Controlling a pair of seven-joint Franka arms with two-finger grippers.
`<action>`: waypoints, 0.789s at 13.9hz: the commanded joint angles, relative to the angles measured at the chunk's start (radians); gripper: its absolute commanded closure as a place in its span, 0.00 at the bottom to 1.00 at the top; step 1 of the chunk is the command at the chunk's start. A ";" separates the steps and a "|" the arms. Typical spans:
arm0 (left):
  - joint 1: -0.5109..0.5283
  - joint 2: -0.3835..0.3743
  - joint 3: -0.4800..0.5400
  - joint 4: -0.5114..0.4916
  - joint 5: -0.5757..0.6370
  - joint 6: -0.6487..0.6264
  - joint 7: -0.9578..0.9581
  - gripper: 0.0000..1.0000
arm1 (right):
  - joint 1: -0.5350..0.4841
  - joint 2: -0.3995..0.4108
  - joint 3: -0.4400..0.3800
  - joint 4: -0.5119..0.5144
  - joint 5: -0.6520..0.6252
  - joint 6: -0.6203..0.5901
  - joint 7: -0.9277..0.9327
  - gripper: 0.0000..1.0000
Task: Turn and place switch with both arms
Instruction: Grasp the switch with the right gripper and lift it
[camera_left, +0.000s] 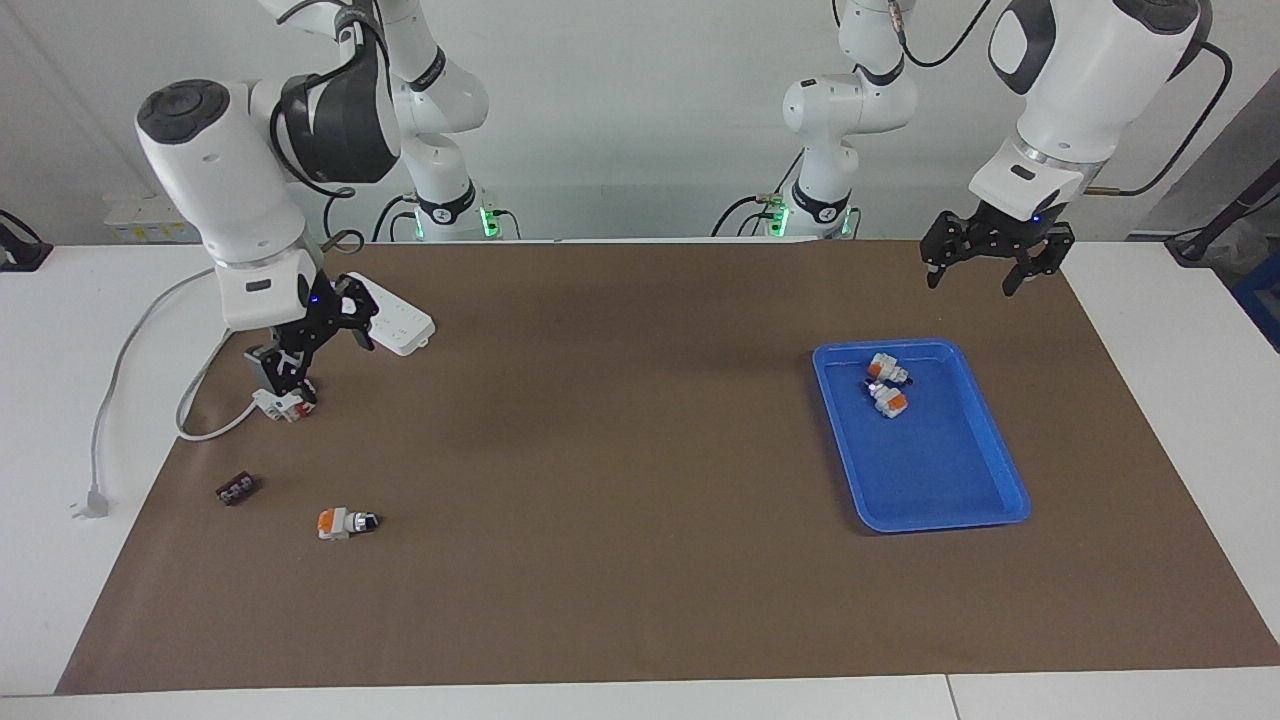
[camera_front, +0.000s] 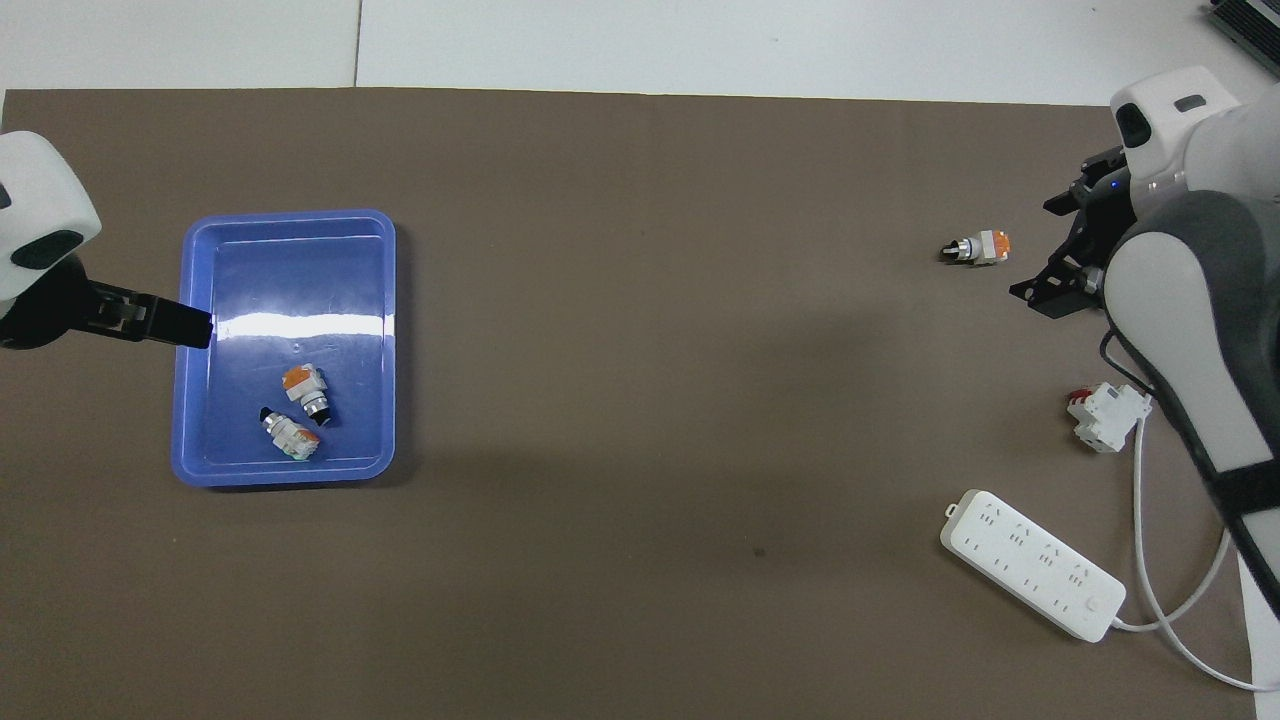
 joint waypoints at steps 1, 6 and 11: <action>-0.019 -0.033 0.008 -0.051 0.016 0.026 -0.007 0.00 | -0.027 0.134 0.009 0.129 0.032 -0.011 -0.144 0.00; -0.017 -0.050 0.007 -0.086 0.015 0.048 -0.008 0.00 | -0.130 0.309 0.103 0.225 0.035 0.003 -0.355 0.00; -0.017 -0.057 0.007 -0.107 0.015 0.052 -0.008 0.00 | -0.241 0.435 0.214 0.282 0.011 0.018 -0.484 0.00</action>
